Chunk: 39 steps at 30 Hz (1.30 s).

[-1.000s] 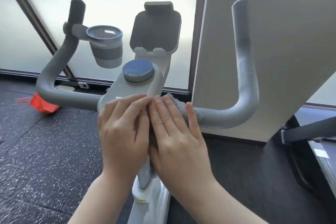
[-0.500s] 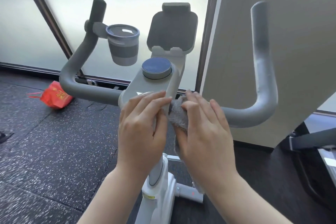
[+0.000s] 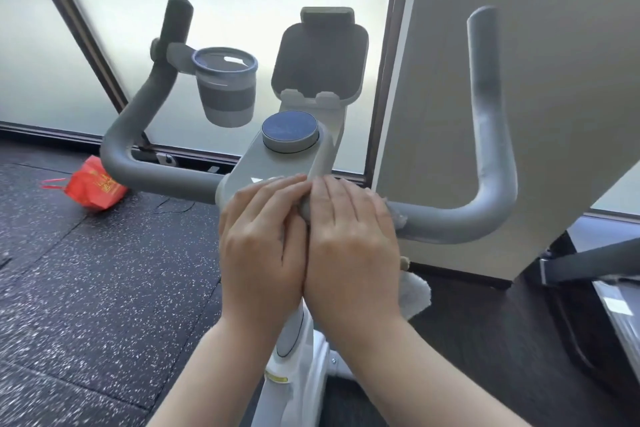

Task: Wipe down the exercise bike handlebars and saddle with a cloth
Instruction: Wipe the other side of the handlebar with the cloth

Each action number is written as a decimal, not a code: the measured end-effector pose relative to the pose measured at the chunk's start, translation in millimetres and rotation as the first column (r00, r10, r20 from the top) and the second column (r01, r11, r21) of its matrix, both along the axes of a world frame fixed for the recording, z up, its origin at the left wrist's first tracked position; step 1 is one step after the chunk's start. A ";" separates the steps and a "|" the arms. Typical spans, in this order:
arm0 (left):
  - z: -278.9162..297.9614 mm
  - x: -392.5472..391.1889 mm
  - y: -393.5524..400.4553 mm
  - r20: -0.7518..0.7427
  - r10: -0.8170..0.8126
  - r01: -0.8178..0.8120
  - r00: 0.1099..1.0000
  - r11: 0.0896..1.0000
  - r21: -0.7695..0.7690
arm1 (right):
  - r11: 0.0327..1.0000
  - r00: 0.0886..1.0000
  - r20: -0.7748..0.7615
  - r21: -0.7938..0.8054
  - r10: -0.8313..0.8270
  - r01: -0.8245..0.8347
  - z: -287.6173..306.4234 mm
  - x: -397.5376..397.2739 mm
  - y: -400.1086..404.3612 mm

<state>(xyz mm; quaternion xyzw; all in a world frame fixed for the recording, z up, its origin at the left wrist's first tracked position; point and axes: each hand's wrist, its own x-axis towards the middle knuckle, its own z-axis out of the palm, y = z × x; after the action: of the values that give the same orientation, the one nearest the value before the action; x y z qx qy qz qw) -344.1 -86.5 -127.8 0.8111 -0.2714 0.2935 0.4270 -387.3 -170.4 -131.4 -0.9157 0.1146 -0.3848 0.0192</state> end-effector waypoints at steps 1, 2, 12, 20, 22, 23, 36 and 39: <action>-0.1 0.0 -0.5 -0.002 -0.003 0.003 1.000 1.000 -0.010 | 0.999 0.999 0.008 -0.015 0.031 -0.030 -1.7 -0.1 -3.9; -0.1 -0.6 -1.1 0.004 -0.005 0.005 1.000 1.000 -0.012 | 0.997 0.998 0.011 -0.038 0.069 -0.069 -5.2 -4.2 -11.0; 2.3 -2.9 -4.3 -0.009 0.024 -0.024 1.000 1.000 -0.016 | 0.995 0.993 0.061 -0.035 0.100 -0.098 -8.8 -0.8 -14.0; 2.7 -3.9 -1.6 0.007 0.013 -0.013 1.000 1.000 0.020 | 0.999 0.998 0.064 0.020 0.030 -0.031 -2.3 4.2 -7.6; 2.4 -4.0 -0.6 0.003 0.005 -0.005 1.000 1.000 0.031 | 0.994 0.993 0.073 0.051 0.089 -0.093 1.4 7.0 -13.4; 2.1 -4.4 0.3 0.005 -0.001 0.000 1.000 0.999 0.042 | 0.986 0.987 0.088 0.090 0.135 -0.143 1.6 1.7 -18.9; 3.9 -3.3 4.5 0.015 -0.026 0.026 1.000 0.999 0.041 | 0.964 0.997 -0.080 0.264 0.006 0.015 45.4 22.9 -33.8; 5.7 -3.8 4.5 0.005 -0.011 0.011 1.000 1.000 0.029 | 0.919 0.995 -0.073 0.392 0.061 -0.028 51.4 29.8 -34.6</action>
<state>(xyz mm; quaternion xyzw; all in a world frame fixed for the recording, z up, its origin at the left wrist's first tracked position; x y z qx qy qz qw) -347.9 -82.0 -122.1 0.8148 -0.2812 0.2892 0.4163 -357.5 -205.1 -80.0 -0.9112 0.1690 -0.3148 0.2052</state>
